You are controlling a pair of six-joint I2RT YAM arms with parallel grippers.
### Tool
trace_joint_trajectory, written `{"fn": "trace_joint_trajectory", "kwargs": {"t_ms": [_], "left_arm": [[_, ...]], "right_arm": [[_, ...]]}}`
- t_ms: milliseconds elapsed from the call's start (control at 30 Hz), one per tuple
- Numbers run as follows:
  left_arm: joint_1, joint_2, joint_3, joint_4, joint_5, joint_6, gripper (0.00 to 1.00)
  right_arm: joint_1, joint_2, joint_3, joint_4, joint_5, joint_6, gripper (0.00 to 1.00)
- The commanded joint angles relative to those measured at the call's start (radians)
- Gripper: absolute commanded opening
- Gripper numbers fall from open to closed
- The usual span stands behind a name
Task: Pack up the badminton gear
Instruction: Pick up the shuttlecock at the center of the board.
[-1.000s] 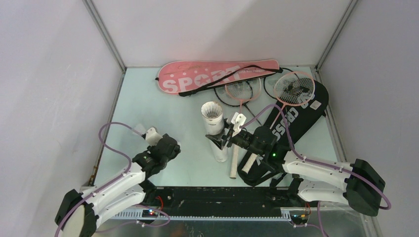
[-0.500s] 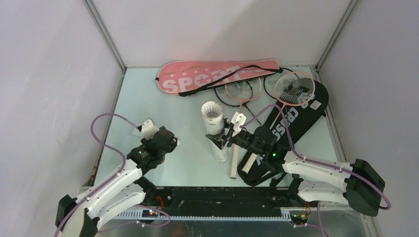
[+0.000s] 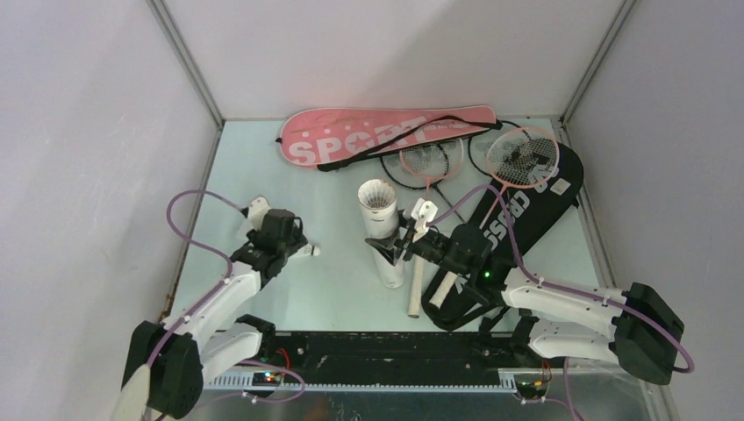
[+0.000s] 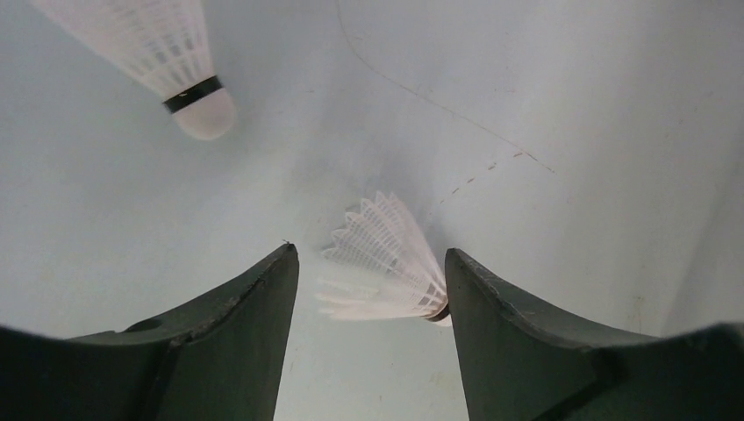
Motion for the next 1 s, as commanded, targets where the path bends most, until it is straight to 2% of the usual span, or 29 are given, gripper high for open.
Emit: {"fn": "trace_joint_trajectory", "kwargs": {"t_ms": [0, 133, 333, 567, 700, 833, 900, 967], "left_arm": [[0.025, 0.050, 0.023, 0.114, 0.118, 0.102, 0.68], [0.028, 0.108, 0.047, 0.112, 0.151, 0.127, 0.67], [0.028, 0.119, 0.039, 0.073, 0.173, 0.114, 0.48], [0.028, 0.043, 0.009, 0.053, 0.184, 0.095, 0.02], [0.027, -0.052, 0.039, 0.036, 0.202, 0.125, 0.00], [0.005, -0.172, 0.140, 0.046, 0.277, 0.213, 0.00], [-0.045, -0.213, 0.246, 0.033, 0.260, 0.301, 0.00], [-0.134, -0.236, 0.424, 0.023, 0.230, 0.427, 0.00]], "right_arm": [[-0.010, -0.009, 0.029, -0.015, 0.005, -0.017, 0.63], [-0.014, -0.006, 0.034, -0.011, -0.006, -0.015, 0.63], [-0.015, -0.008, 0.039, -0.021, -0.006, -0.011, 0.62], [-0.013, -0.004, 0.039, -0.018, -0.012, 0.004, 0.62], [-0.011, -0.004, 0.039, -0.018, -0.012, 0.004, 0.62], [-0.011, -0.001, 0.038, -0.020, -0.020, -0.001, 0.62], [-0.008, 0.003, 0.038, -0.025, -0.022, -0.011, 0.62], [-0.003, 0.009, 0.039, -0.035, -0.016, -0.020, 0.62]]}}
